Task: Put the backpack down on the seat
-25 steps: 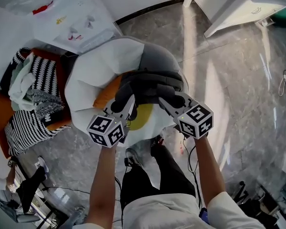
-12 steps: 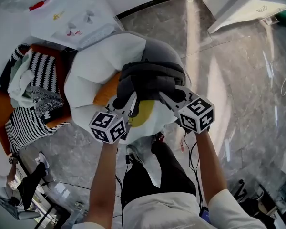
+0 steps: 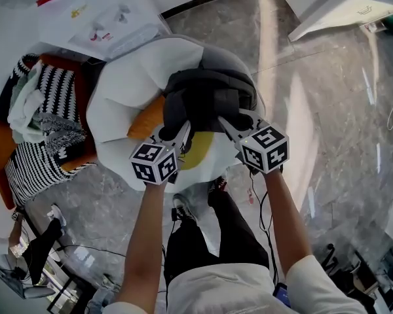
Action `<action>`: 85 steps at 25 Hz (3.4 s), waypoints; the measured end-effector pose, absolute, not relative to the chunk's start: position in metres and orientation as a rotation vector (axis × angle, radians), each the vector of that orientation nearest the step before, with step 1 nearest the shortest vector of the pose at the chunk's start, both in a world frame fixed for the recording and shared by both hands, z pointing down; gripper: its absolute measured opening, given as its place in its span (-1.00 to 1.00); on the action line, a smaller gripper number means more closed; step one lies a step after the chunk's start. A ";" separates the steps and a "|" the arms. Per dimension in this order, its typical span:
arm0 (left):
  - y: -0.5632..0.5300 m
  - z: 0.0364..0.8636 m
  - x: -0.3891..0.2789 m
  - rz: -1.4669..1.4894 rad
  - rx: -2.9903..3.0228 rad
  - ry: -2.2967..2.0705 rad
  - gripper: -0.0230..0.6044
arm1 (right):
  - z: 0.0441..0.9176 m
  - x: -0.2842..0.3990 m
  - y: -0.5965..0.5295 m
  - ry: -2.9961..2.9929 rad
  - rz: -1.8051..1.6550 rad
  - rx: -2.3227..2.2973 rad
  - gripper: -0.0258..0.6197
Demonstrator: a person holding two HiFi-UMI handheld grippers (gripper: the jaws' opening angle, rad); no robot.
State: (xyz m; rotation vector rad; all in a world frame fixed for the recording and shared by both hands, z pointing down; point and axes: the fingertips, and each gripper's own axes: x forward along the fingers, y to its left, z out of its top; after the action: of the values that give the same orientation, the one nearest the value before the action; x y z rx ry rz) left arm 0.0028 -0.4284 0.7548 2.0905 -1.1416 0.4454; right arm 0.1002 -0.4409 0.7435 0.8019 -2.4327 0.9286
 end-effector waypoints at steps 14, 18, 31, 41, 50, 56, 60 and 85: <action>-0.423 0.786 0.005 0.394 1.955 -1.121 -0.17 | 0.769 0.098 -0.447 -2.381 1.081 0.876 -0.71; -0.425 0.787 -0.001 0.427 1.956 -1.180 -0.07 | 0.773 0.103 -0.443 -2.357 1.085 0.896 -0.65; -0.402 0.807 -0.011 0.472 1.862 -1.241 0.24 | 0.780 0.141 -0.438 -2.258 0.989 0.953 -0.60; -0.391 0.786 -0.007 0.419 1.973 -1.222 0.24 | 0.774 0.157 -0.423 -2.210 1.039 1.054 -0.60; -0.373 0.767 -0.013 0.318 1.966 -1.209 0.24 | 0.752 0.168 -0.400 -2.190 0.993 1.108 -0.60; -0.356 0.755 -0.023 0.271 1.964 -1.211 0.24 | 0.740 0.174 -0.383 -2.176 0.985 1.166 -0.60; -0.344 0.740 -0.033 0.213 1.962 -1.220 0.24 | 0.727 0.170 -0.368 -2.187 0.966 1.181 -0.60; -0.231 0.652 -0.109 0.320 2.169 -1.295 -0.23 | 0.617 0.111 -0.242 -2.242 0.753 1.354 -0.79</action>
State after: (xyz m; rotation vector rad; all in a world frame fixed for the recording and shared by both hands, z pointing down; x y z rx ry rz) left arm -0.1094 -0.2312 0.6524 2.1692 -1.2954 0.3197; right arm 0.1112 -0.2421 0.6167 1.3540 -2.2424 0.7533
